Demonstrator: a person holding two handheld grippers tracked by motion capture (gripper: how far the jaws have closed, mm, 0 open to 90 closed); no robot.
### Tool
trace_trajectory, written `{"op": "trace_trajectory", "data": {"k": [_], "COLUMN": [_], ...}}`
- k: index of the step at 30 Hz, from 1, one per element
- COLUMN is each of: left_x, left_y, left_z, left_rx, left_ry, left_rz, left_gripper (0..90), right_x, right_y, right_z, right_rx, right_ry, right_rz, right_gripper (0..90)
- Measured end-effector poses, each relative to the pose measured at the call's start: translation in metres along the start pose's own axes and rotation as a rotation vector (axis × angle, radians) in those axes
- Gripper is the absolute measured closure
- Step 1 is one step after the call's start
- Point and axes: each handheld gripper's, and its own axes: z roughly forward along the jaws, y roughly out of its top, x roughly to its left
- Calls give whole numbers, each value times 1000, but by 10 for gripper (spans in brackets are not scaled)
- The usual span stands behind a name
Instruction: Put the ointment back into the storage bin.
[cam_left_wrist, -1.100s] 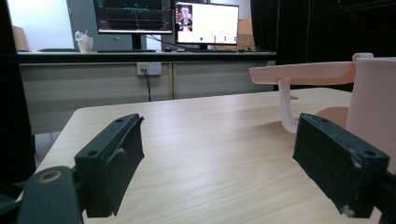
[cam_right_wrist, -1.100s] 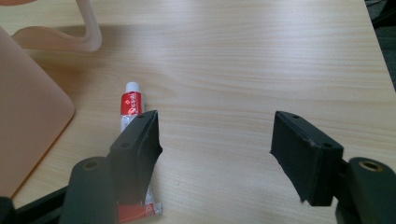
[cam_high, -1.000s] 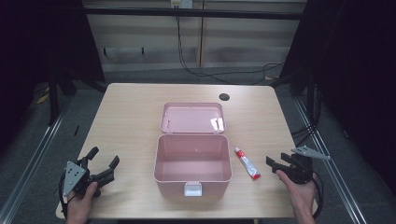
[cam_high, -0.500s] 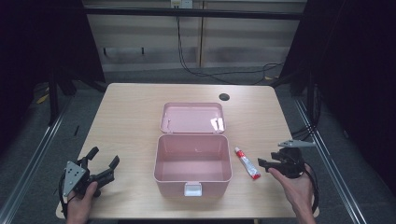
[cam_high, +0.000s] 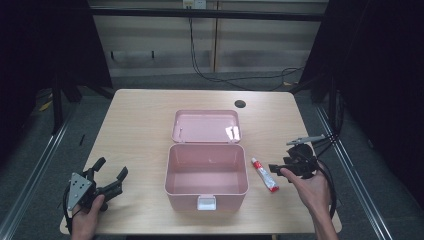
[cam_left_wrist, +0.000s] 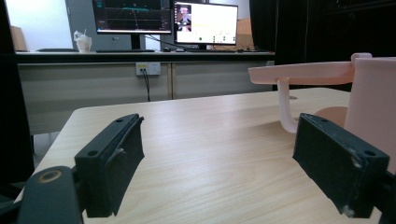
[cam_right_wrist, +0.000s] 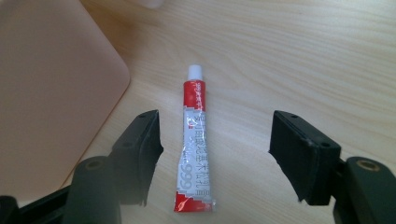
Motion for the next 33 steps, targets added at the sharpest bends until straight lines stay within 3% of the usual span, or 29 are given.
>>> {"op": "trace_trajectory", "data": {"k": [2, 4, 17, 18, 25, 33], "left_x": [0, 0, 0, 0, 0, 0], "left_y": [0, 0, 0, 0, 0, 0], "left_z": [0, 0, 0, 0, 0, 0], "left_rx": [1, 2, 0, 0, 0, 2], "left_ry": [0, 0, -1, -1, -1, 2], "left_rz": [2, 1, -1, -1, -1, 5], "left_gripper": [158, 158, 158, 158, 158, 158], "right_x": [-1, -1, 6, 7, 10, 10], "right_y": [6, 10, 31, 34, 39, 40], "right_z": [-1, 0, 26, 30, 48, 62], "right_rx": [11, 26, 243, 265, 367, 435], "right_ry": [19, 3, -13, 10, 35, 26], "right_rz": [3, -9, -42, -17, -37, -48], "right_gripper": [334, 334, 468, 468, 506, 553]}}
